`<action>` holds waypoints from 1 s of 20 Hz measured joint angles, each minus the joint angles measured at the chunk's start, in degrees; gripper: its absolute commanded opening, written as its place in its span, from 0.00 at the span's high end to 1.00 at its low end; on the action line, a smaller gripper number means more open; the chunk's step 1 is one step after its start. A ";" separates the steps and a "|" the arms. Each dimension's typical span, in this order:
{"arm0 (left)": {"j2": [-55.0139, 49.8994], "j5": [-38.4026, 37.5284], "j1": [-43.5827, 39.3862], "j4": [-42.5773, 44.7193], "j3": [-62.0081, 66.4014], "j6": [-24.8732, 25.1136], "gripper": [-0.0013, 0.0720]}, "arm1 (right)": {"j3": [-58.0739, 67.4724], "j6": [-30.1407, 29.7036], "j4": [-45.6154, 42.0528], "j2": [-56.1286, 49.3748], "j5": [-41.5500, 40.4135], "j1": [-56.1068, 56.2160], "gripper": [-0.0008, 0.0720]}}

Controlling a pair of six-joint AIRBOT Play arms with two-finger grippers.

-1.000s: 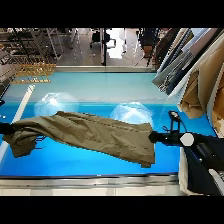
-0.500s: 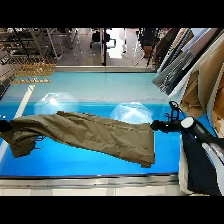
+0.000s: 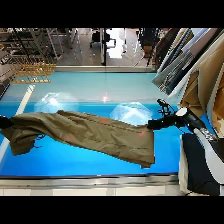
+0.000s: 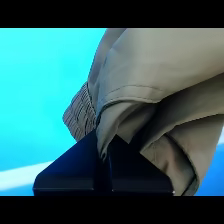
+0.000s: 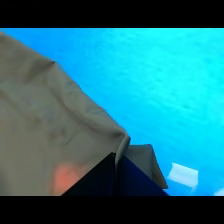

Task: Fold the clothes and pants, and hang the long-sleeved shirts on hangers.

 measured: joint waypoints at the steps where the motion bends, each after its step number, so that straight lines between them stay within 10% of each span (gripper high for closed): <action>1: 0.44 0.83 -0.02 -1.36 0.00 -0.22 0.96 | 0.22 -0.20 0.20 -0.15 0.57 0.00 0.98; 12: 16.76 16.37 6.93 -12.24 8.57 -10.16 0.96 | 17.38 2.80 -2.91 17.46 17.16 -0.02 0.98; 20: 12.63 11.17 12.07 -13.53 10.91 -12.13 0.96 | 20.98 8.55 -3.80 13.70 14.71 7.02 0.97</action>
